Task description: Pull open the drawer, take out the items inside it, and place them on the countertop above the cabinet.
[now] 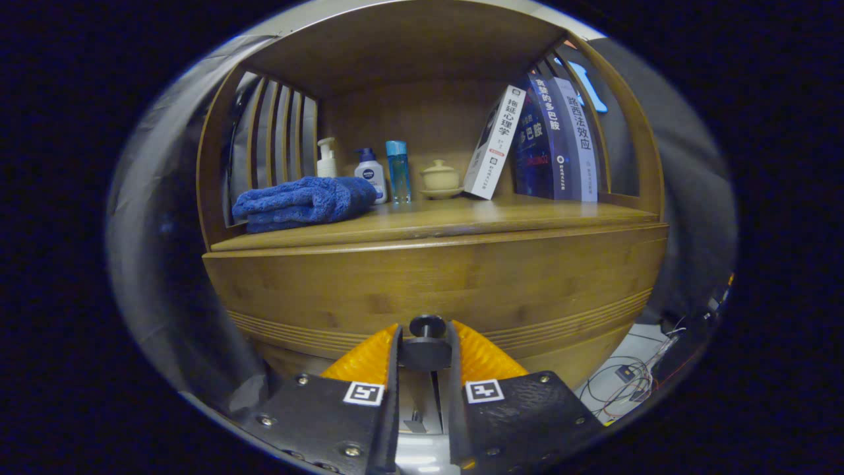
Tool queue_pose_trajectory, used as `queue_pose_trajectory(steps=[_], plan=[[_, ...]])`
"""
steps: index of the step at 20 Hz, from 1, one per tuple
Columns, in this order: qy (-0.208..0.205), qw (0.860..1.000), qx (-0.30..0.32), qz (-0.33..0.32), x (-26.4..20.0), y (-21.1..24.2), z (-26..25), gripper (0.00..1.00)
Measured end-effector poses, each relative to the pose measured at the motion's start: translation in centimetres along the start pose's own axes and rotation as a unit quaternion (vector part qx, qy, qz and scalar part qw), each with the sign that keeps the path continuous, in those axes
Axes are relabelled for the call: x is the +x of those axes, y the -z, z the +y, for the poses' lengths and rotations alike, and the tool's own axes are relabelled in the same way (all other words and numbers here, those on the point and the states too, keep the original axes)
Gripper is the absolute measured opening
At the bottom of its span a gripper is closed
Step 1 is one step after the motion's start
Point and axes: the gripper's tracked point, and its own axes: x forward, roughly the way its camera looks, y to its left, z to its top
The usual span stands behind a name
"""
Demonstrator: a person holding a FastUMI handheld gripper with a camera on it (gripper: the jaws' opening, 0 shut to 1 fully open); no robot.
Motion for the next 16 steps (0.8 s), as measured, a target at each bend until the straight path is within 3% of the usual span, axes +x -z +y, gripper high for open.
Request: queue_pose_trajectory(steps=[3, 16], plan=[[0.0, 1.0, 0.028, 0.0, -1.3, 0.4, -0.2, 0.31], [0.006, 1.0, 0.023, -0.003, -10.5, 3.1, -0.2, 0.31]])
